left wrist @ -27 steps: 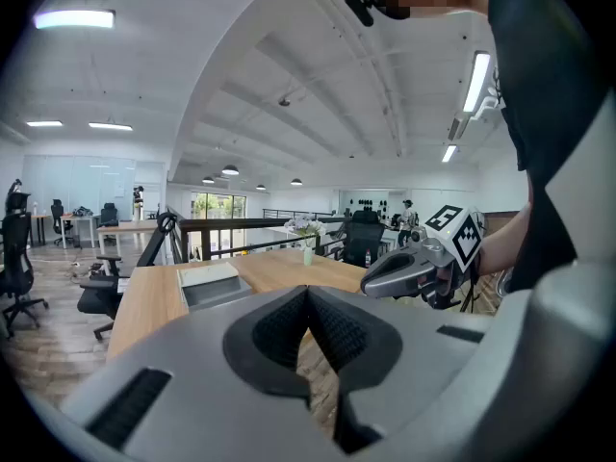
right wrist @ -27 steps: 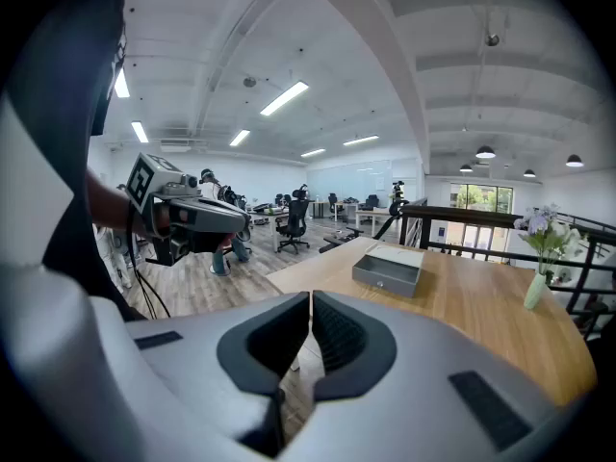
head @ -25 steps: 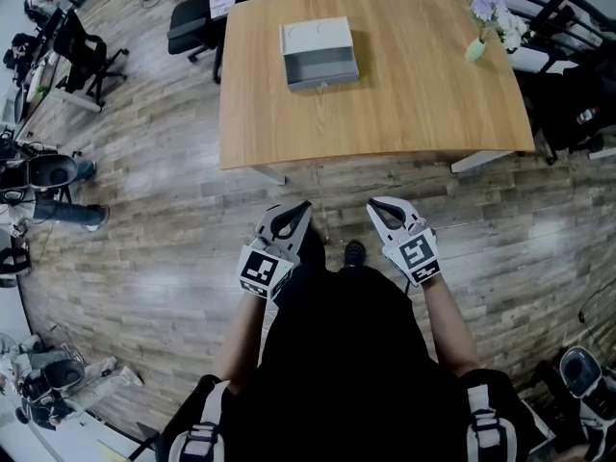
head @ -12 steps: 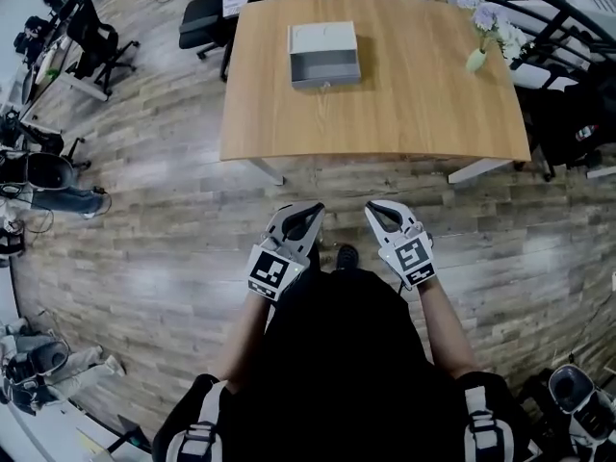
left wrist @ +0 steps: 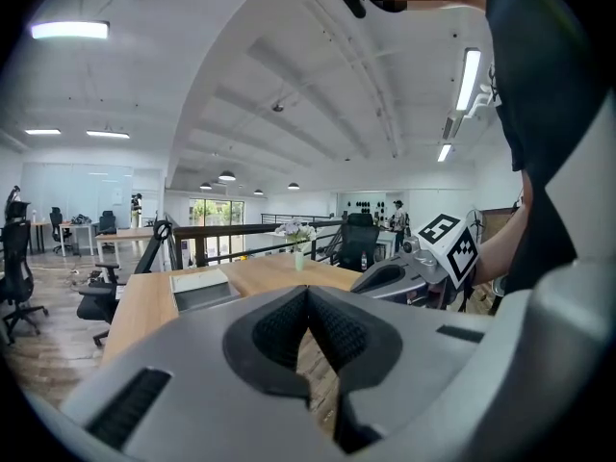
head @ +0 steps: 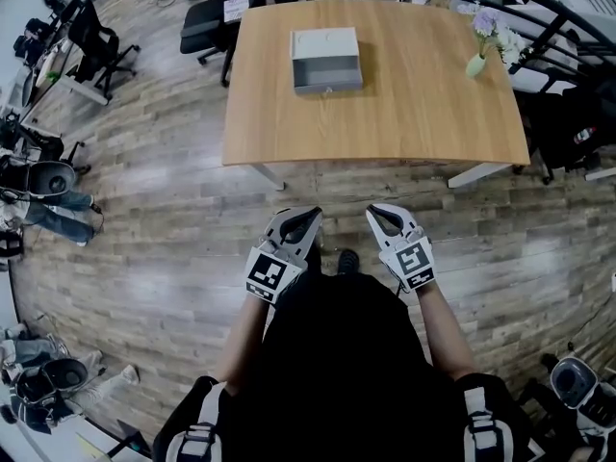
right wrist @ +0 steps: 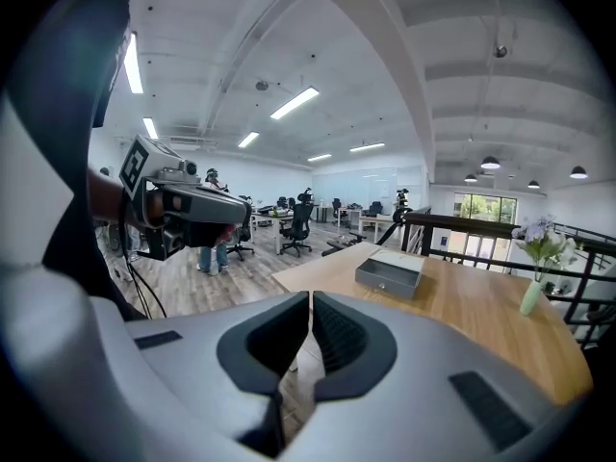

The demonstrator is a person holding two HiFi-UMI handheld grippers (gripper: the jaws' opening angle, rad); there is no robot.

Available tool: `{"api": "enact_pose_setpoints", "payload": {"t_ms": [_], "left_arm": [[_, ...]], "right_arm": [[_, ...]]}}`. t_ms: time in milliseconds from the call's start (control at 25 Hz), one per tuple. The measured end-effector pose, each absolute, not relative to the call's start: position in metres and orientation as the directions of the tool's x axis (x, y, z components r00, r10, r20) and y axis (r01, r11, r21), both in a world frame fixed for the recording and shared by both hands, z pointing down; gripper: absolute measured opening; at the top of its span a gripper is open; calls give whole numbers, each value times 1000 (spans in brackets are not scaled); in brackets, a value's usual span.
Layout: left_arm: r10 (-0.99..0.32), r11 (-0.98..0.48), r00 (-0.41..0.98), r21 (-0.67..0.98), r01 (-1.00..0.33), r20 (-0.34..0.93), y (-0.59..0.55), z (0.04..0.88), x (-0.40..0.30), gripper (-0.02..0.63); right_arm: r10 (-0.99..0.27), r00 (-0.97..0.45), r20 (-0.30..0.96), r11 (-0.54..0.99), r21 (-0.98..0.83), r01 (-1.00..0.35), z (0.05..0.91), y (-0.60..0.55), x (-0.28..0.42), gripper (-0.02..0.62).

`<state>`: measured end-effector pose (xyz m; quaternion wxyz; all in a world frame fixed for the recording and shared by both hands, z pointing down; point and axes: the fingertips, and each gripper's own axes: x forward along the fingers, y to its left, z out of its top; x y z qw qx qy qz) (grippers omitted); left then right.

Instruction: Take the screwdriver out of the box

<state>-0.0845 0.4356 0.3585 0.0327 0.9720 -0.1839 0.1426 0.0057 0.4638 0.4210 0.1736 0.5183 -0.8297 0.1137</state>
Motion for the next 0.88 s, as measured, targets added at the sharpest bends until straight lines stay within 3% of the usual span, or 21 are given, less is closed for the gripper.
{"api": "enact_pose_setpoints", "payload": {"t_ms": [880], "left_arm": [[-259,-960,928,39,-279,268,323,353,-108,21]], "right_arm": [[-852,-314,420,352,13,-936,411,355,-25,28]]}}
